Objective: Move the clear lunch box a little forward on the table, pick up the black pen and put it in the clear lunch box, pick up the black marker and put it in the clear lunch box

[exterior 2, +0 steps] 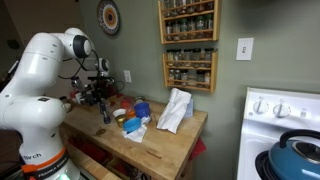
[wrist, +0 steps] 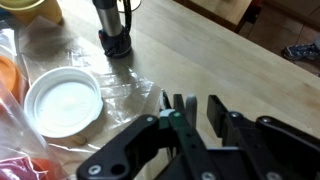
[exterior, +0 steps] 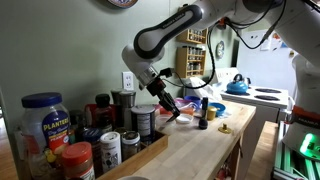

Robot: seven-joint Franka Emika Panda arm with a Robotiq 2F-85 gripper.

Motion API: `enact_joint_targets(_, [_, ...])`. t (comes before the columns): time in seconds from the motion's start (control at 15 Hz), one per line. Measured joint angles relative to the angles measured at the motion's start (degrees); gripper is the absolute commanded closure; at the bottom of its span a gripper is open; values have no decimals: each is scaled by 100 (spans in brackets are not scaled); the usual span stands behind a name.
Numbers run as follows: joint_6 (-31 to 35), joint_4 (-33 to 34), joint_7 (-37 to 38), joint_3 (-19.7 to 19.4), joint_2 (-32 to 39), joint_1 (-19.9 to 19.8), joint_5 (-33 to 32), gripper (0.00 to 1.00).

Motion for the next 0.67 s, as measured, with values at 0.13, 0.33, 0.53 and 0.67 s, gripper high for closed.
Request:
enact_joint_targets(0.13, [0, 55, 1, -5, 11, 19, -19, 19])
enact_joint_targets(0.33, [0, 106, 5, -7, 9, 47, -55, 1])
enact_joint_targets(0.53, [0, 115, 5, -7, -77, 60, -87, 0])
enact_joint_targets(0.67, [0, 61, 5, -5, -244, 62, -104, 0])
